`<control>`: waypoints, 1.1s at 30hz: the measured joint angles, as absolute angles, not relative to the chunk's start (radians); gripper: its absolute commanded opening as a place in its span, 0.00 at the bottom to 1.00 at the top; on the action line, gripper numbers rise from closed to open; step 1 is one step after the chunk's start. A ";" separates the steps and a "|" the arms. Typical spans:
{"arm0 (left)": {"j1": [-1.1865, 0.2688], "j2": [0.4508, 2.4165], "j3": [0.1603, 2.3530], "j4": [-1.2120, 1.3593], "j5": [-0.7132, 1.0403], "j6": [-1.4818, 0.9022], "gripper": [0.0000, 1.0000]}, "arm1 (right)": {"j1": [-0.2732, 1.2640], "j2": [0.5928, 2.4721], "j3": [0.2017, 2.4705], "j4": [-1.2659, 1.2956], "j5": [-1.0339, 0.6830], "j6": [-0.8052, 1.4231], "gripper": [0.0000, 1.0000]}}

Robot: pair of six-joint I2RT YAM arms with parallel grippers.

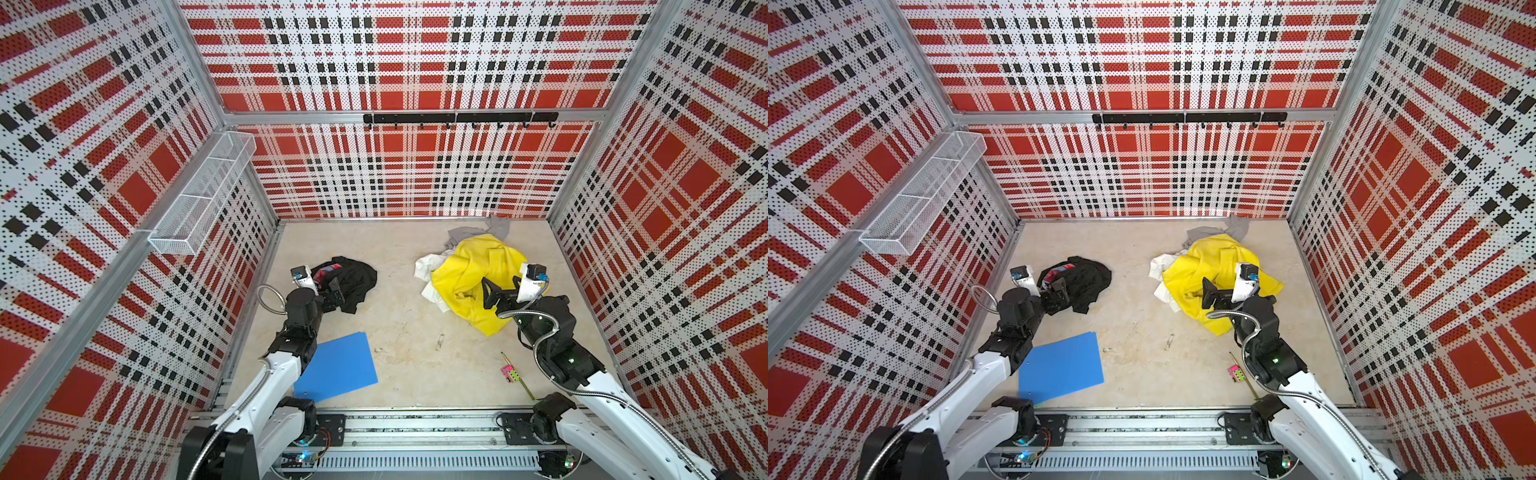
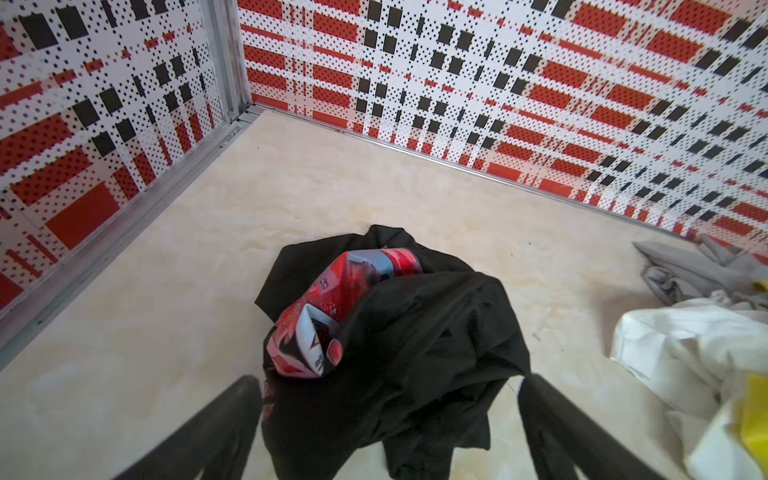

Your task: Pick out a specific cloth from the pile

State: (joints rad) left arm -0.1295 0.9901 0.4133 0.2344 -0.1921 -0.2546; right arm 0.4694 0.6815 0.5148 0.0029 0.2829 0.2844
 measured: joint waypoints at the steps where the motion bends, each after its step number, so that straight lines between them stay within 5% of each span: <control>1: -0.129 0.999 0.406 0.255 -0.200 -0.240 0.99 | 0.468 0.677 0.513 -0.006 0.307 0.284 1.00; 13: -0.123 1.142 0.260 0.612 -0.252 -0.067 0.99 | 0.413 0.673 0.342 0.085 0.521 0.212 1.00; 33: -0.065 1.540 0.227 1.164 -0.173 0.043 0.99 | 0.085 0.950 0.221 0.437 0.400 0.157 1.00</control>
State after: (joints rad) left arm -0.0654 1.5398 0.2268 1.1637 -0.1726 0.0429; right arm 0.0853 0.9504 0.2214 0.4366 0.4000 0.1570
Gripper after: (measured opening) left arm 0.992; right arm 0.999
